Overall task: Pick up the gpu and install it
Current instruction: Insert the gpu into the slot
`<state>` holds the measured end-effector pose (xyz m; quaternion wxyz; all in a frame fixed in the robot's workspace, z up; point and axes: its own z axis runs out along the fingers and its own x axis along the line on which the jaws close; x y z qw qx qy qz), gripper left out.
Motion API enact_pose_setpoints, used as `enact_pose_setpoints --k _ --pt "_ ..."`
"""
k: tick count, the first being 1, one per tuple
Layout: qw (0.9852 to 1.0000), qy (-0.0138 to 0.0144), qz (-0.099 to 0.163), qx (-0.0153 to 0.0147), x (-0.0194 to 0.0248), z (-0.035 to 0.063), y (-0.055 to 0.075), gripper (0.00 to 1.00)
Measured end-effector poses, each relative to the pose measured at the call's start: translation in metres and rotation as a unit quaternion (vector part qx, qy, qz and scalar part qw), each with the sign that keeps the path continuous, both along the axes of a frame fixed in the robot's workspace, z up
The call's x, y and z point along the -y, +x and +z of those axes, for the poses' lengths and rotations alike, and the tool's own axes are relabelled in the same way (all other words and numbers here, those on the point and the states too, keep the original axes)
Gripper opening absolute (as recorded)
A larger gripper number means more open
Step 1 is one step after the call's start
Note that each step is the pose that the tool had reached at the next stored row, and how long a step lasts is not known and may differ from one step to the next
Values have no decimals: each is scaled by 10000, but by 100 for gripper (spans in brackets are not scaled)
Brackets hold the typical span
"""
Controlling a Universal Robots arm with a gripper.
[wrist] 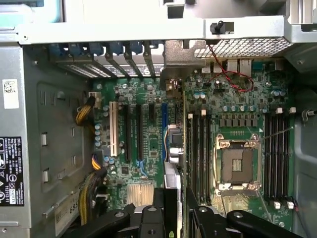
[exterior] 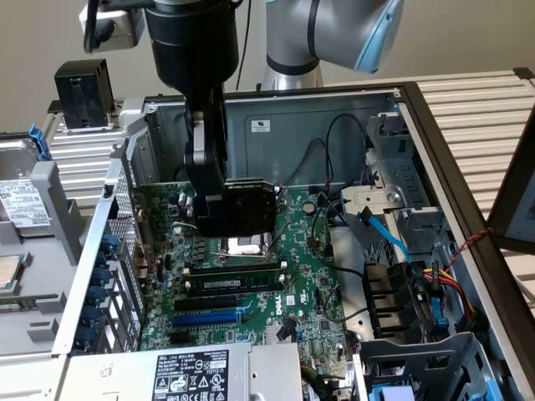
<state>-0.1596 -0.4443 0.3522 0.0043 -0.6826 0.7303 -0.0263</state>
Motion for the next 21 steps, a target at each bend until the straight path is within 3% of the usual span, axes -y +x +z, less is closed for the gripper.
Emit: enact_pose_setpoints --k 7,14,21 --pt "10000 0 -29 0 17 -127 -98 27" --pt "10000 0 -52 0 90 -256 -120 27" --pt "10000 0 -55 0 94 -383 -134 27"
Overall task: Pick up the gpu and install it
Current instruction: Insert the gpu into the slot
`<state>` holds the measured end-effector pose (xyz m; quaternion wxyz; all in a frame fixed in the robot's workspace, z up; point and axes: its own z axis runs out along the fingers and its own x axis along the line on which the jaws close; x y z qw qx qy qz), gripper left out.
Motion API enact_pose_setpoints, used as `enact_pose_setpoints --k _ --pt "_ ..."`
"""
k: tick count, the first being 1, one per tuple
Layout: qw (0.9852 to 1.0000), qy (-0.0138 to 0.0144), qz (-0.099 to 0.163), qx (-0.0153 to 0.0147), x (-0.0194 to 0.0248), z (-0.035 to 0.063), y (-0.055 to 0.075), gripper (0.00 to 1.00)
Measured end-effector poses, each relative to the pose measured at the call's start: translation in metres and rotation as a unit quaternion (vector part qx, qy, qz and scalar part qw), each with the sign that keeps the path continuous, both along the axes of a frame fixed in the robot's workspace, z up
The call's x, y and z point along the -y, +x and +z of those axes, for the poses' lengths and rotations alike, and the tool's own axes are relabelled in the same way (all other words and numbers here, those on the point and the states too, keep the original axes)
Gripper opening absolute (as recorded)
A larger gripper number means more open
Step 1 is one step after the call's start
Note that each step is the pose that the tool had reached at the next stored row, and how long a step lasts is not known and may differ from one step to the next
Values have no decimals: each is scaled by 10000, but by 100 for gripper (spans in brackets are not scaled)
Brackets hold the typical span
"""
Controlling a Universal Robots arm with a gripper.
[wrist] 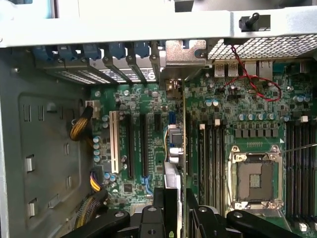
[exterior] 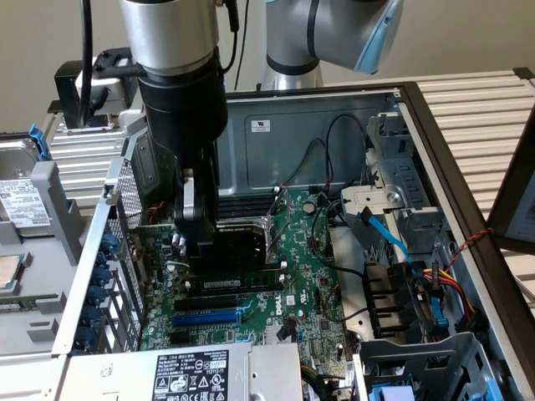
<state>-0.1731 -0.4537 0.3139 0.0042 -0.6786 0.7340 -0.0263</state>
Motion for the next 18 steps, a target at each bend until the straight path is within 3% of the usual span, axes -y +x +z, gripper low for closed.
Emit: enact_pose_setpoints --k 10,18 --pt "10000 1 12 -1 -16 -91 -14 27" --pt "10000 0 33 -3 -28 -98 -15 27"
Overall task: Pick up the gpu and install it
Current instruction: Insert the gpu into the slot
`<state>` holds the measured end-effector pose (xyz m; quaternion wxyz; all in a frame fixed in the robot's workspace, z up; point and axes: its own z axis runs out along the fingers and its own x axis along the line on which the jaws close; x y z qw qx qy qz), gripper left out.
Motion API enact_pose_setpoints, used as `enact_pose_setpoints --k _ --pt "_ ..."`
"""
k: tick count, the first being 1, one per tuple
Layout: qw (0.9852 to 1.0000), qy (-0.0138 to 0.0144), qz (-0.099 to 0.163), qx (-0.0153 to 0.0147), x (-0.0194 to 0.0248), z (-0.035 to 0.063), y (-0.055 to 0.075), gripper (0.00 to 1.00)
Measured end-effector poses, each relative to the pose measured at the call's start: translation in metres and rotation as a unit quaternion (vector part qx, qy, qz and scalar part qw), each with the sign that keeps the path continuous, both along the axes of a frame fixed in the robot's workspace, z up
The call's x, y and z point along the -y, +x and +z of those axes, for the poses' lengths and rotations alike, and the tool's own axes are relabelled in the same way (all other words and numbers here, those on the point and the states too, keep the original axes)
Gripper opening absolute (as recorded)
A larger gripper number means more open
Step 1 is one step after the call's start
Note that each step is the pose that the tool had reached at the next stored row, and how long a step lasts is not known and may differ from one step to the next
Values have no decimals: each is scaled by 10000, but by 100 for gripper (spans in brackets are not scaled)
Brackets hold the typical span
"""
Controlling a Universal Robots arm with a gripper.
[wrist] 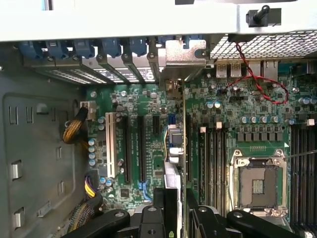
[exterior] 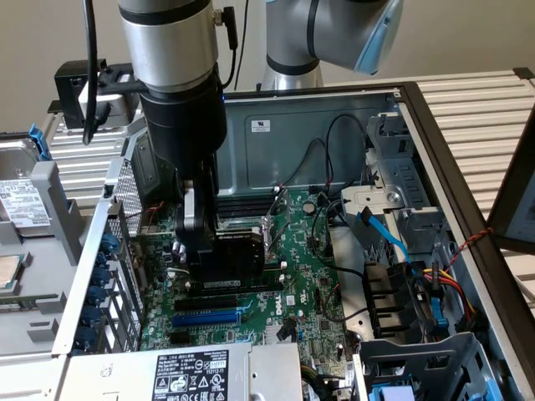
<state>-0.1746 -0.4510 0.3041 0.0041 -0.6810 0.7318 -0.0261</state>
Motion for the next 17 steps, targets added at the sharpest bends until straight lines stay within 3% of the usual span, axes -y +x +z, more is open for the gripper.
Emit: enact_pose_setpoints --k 6,8,11,12,17 --pt "10000 4 26 7 -2 -16 -19 27" --pt "10000 29 34 15 -2 -28 -23 27" --pt "9999 125 45 22 5 -44 -28 27" --pt "9999 141 47 22 8 -53 -28 27" --pt "9999 148 58 22 15 -119 -38 27"
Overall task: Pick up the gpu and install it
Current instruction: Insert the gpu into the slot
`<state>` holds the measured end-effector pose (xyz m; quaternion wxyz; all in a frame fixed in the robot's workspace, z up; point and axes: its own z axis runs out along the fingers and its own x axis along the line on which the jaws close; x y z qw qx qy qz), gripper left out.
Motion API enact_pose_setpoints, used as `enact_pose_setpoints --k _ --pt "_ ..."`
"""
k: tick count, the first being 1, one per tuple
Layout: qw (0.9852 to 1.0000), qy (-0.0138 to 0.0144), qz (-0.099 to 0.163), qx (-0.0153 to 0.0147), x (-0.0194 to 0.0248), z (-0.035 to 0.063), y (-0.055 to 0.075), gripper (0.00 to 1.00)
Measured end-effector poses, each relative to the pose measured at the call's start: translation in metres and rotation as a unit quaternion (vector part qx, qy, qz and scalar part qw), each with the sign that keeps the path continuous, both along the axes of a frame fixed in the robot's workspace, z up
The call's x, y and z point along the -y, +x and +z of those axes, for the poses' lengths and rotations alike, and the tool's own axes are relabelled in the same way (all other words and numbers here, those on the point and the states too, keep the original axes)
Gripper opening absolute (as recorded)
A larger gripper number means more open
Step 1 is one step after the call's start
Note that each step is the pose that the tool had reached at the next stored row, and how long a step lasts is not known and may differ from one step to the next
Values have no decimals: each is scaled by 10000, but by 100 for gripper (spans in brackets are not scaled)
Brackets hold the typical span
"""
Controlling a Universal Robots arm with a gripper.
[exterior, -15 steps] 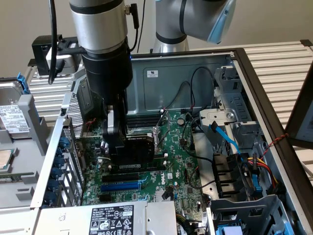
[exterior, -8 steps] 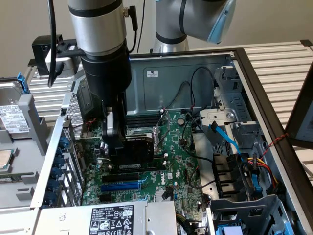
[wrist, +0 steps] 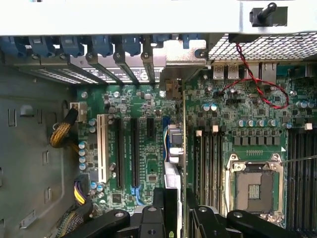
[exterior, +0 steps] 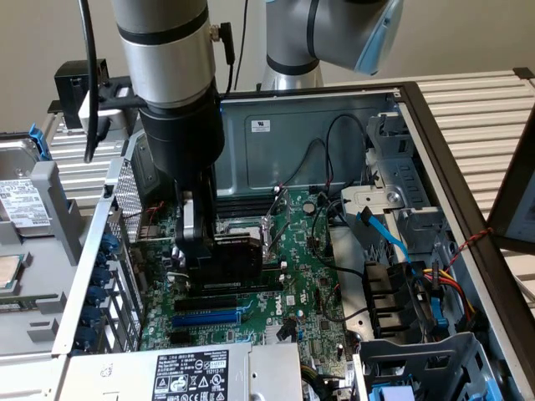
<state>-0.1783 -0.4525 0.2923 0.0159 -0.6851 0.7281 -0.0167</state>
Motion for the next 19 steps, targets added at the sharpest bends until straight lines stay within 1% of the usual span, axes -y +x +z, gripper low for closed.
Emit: enact_pose_setpoints --k 7,13,19 --pt "10000 17 11 -1 21 -101 -11 27" --pt "10000 46 25 0 56 -139 -31 27" --pt "10000 59 28 0 59 -189 -36 27"
